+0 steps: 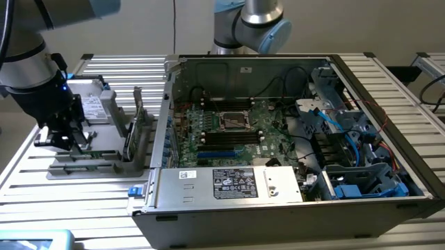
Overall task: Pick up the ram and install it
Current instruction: 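Pick up the ram and move it above insertion slot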
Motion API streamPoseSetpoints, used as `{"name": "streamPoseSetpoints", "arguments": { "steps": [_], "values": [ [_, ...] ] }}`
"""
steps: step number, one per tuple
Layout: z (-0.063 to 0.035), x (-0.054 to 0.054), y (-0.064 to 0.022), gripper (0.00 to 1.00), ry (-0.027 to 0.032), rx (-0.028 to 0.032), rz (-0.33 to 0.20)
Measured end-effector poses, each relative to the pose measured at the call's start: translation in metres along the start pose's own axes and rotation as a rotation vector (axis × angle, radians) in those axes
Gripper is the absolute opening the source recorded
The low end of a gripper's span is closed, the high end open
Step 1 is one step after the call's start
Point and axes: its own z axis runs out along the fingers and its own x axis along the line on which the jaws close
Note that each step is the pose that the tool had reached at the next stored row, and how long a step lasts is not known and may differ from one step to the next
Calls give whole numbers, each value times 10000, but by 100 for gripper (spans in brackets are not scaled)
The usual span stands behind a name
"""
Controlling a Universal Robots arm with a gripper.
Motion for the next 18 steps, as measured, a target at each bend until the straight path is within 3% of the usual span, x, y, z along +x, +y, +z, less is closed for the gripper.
{"name": "streamPoseSetpoints", "arguments": {
  "steps": [8,18],
  "values": [
    [147,63,-9,36,-24,0,77],
    [330,67,-12,36,-57,0,78]
  ]
}}
